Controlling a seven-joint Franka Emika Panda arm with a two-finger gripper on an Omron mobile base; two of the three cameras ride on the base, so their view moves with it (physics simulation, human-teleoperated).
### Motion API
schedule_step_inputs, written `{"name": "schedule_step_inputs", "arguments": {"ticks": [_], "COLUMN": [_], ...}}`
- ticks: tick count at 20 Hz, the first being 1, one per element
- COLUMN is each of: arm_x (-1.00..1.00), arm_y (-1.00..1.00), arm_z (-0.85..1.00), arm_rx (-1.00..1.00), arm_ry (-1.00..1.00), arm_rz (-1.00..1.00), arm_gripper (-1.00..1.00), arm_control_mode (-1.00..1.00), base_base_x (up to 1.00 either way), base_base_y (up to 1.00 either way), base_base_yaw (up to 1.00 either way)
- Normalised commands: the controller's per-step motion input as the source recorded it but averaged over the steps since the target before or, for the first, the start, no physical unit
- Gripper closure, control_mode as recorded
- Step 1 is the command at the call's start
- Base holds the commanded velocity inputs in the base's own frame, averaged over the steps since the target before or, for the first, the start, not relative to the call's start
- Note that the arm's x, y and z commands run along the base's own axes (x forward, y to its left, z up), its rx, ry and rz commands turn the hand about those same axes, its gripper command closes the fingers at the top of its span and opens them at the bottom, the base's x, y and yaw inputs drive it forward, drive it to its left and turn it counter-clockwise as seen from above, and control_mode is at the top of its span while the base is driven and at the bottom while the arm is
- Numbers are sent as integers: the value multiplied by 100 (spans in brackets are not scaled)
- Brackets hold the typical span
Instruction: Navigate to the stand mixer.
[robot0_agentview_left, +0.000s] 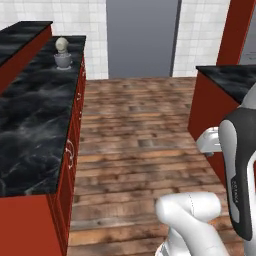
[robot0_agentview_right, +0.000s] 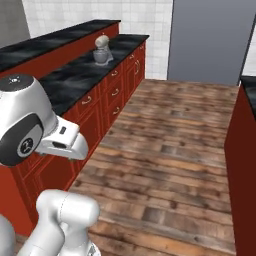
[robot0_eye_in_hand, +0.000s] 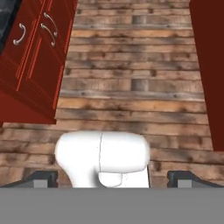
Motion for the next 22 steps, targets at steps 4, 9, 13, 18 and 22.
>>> {"name": "schedule_step_inputs", "arguments": {"ticks": [4,9,13,18,22], "arm_x": [0,0,0,0,0], "arm_y": [0,0,0,0,0], "arm_z": [0,0,0,0,0], "arm_rx": [0,0,0,0,0], "arm_ry": [0,0,0,0,0], "arm_rz": [0,0,0,0,0], "arm_gripper": [-100,-100,-100,-100,-100], "arm_control_mode": [100,100,100,100,100], "base_base_x": [100,100,100,100,100], "base_base_y": [-21,-44,-51,-63,-75], "base_base_yaw": [0,0,0,5,13]}}
